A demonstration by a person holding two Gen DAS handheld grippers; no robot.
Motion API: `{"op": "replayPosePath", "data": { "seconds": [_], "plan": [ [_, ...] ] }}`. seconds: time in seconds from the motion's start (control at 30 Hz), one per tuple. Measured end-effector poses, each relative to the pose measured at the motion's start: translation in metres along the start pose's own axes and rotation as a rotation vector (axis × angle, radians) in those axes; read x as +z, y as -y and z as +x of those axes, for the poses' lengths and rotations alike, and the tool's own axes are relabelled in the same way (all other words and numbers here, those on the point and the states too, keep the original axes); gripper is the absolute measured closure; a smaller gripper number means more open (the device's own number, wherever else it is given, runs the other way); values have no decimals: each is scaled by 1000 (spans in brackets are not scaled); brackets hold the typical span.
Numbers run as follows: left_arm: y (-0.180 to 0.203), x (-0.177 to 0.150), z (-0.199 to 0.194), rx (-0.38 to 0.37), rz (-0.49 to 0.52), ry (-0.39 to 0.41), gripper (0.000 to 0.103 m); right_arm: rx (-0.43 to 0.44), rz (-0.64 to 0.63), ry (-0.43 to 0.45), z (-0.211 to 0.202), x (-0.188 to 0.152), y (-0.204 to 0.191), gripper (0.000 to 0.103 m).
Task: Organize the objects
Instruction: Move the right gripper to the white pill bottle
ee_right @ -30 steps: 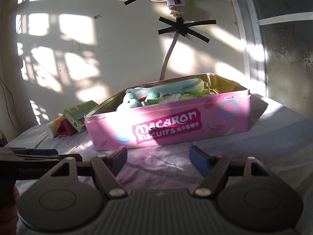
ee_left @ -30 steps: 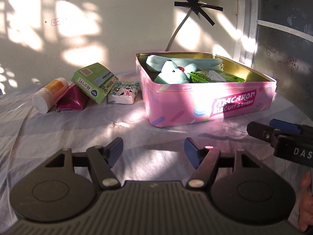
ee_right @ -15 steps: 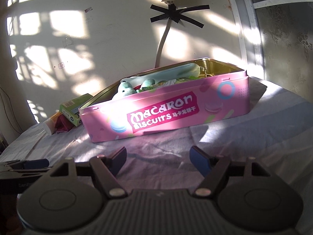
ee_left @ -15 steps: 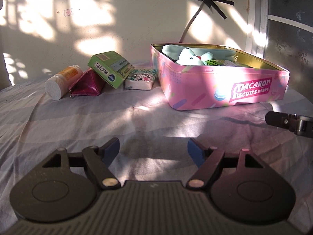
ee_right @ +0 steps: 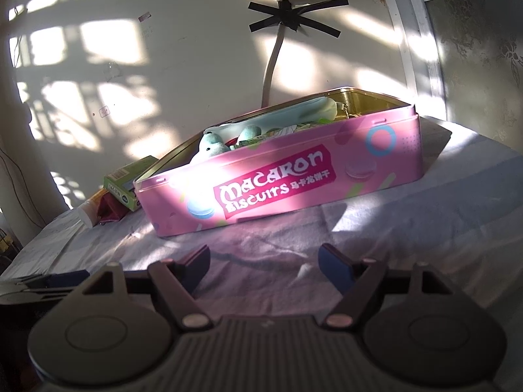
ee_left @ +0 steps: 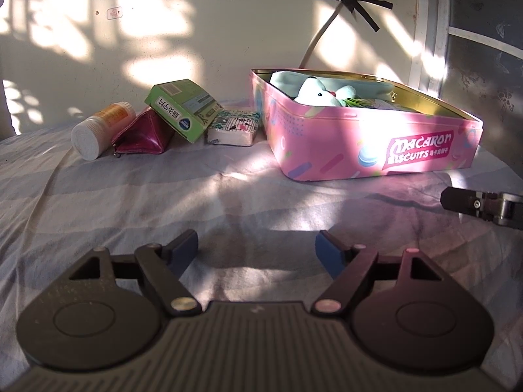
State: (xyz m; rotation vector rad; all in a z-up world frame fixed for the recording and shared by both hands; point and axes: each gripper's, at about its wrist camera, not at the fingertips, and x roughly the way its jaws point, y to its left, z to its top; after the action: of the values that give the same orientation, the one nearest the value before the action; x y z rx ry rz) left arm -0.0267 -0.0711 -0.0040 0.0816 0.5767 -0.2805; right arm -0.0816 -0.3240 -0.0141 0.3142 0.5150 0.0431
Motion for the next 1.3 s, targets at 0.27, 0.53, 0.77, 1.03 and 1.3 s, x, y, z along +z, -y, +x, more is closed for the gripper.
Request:
{"op": "replayPosePath", "data": {
  "seconds": [0.27, 0.53, 0.77, 1.03, 1.3],
  "plan": [
    [-2, 1, 3, 3, -12, -12, 21, 15, -20, -17, 3, 1, -2, 24],
    [-4, 3, 5, -16, -21, -16, 16, 25, -38, 14, 0, 0, -5, 24],
    [-25, 4, 1, -32, -50, -17, 16, 23, -197, 20, 0, -2, -32, 25],
    [-142, 20, -14, 233, -137, 49, 15, 232, -391, -49, 29, 6, -118, 33],
    [-241, 12, -15, 415, -444, 114, 19, 403, -486, -56, 101, 36, -260, 34]
  ]
}}
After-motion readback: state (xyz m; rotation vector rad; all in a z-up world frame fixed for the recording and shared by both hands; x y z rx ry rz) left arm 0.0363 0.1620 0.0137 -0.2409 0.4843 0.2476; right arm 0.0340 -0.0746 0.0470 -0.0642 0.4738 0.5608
